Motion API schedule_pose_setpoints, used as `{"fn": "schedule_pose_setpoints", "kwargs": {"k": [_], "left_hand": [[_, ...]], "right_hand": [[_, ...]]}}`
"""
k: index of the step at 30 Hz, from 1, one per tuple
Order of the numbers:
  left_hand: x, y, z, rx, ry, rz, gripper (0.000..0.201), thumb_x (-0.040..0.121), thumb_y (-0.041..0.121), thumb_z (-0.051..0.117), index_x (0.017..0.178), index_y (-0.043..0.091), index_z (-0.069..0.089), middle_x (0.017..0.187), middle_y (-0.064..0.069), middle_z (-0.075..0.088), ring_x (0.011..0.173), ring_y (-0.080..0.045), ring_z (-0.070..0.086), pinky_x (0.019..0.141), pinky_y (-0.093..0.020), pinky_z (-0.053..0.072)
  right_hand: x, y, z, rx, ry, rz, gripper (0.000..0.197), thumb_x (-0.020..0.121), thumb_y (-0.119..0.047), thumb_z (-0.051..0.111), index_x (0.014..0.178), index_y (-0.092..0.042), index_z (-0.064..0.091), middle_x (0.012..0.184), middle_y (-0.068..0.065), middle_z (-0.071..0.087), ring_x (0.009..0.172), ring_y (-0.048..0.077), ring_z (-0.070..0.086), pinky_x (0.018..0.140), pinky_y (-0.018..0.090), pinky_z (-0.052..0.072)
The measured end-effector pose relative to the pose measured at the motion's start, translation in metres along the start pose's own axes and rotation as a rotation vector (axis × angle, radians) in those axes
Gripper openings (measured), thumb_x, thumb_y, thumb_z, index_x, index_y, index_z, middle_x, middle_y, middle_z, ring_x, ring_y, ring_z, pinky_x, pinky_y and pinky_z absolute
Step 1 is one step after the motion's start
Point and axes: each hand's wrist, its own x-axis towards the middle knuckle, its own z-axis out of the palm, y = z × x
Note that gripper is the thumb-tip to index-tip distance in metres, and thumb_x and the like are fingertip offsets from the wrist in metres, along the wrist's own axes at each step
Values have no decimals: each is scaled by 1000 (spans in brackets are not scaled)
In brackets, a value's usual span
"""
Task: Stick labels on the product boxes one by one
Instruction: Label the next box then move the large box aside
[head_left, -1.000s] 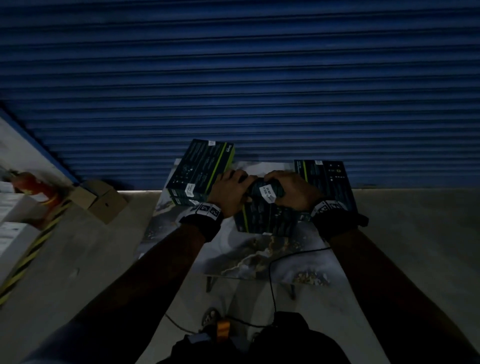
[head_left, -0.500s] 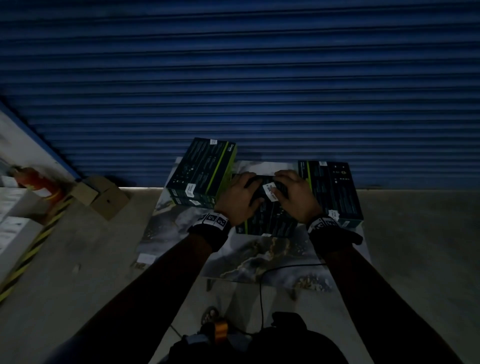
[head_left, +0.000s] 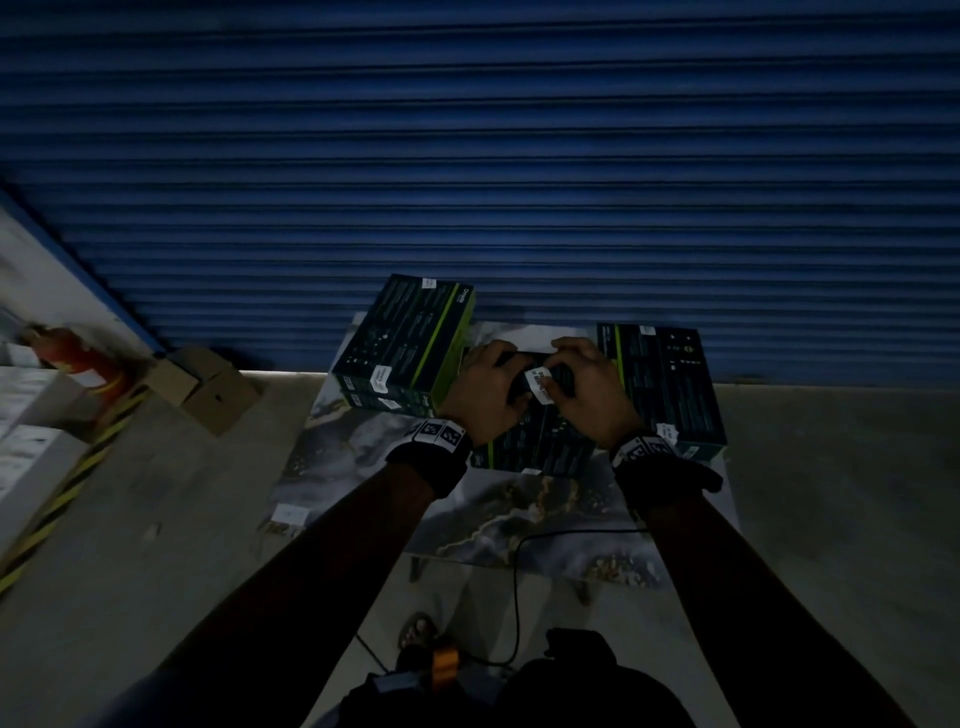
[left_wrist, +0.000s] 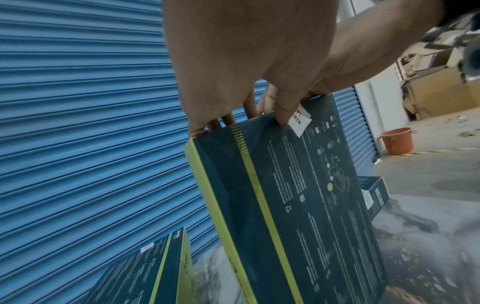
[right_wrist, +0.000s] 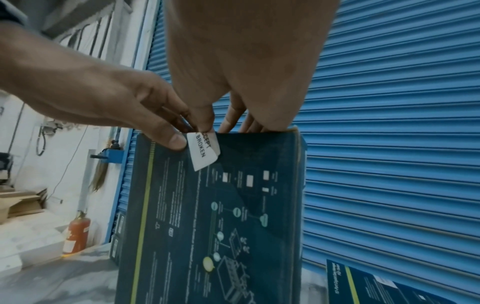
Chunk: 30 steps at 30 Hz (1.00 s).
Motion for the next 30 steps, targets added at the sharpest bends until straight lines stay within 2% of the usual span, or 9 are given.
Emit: {"fn": "schedule_pose_setpoints", "kwargs": {"k": [3, 8, 11, 13, 16, 20, 23, 25, 30], "left_hand": [[-1, 1, 0, 8, -4, -14, 52, 81, 28, 71, 130, 14, 63, 121, -14, 58, 109, -38, 58, 99, -50, 47], [-1, 3, -1, -1, -5, -35, 50, 80, 29, 71, 128, 14, 65, 119, -14, 58, 108, -37, 57, 98, -49, 47], [1, 4, -3, -18, 7, -47, 49, 83, 35, 72, 129, 17, 66, 118, -14, 59, 108, -37, 59, 100, -48, 47], [4, 8, -5, -46, 20, -63, 46, 88, 43, 63, 127, 20, 69, 117, -15, 62, 110, -36, 61, 101, -46, 46], [8, 13, -4, -72, 50, -97, 43, 90, 42, 55, 122, 21, 73, 114, -16, 64, 108, -36, 63, 101, -46, 47], [13, 15, -2, -113, 41, -144, 31, 82, 29, 68, 110, 21, 77, 108, -13, 67, 102, -32, 65, 99, -42, 49], [21, 16, -4, -159, 16, -221, 24, 80, 32, 62, 96, 25, 79, 99, -9, 71, 100, -27, 64, 94, -42, 52], [26, 20, -5, -172, -4, -249, 22, 80, 31, 58, 86, 28, 79, 93, -7, 74, 99, -27, 62, 89, -40, 52], [31, 19, 0, -190, -11, -298, 17, 79, 34, 61, 80, 33, 78, 93, -5, 74, 96, -25, 65, 86, -39, 53]], "right_hand": [[-1, 0, 1, 19, 0, -16, 19, 93, -20, 72, 108, -9, 68, 137, 10, 53, 130, 22, 51, 111, 29, 38], [1, -1, 1, 17, -14, 8, 16, 91, -16, 74, 104, -8, 68, 135, 9, 52, 130, 20, 50, 110, 20, 32], [3, -3, 2, 24, -5, 29, 16, 89, -11, 75, 104, -7, 69, 131, 10, 53, 126, 22, 52, 108, 18, 32], [2, -4, 1, 33, -5, 31, 17, 88, -9, 74, 104, -7, 69, 130, 11, 53, 125, 23, 53, 107, 20, 34], [3, -4, 0, 32, -11, 22, 17, 87, -7, 73, 103, -6, 68, 130, 12, 54, 125, 26, 53, 107, 24, 34], [2, 0, 1, 43, 13, 30, 25, 88, -10, 74, 112, -6, 65, 130, 12, 54, 124, 25, 53, 107, 26, 36], [1, 2, 2, 55, 23, 41, 35, 87, -10, 75, 120, -5, 64, 131, 13, 55, 125, 26, 53, 109, 35, 42], [1, 2, 1, 43, 14, 35, 34, 86, -11, 75, 119, -6, 66, 133, 13, 56, 127, 26, 53, 110, 39, 43], [-2, 0, -2, 26, 20, 3, 28, 84, -9, 77, 111, -8, 71, 132, 12, 56, 127, 26, 54, 110, 34, 41]]}}
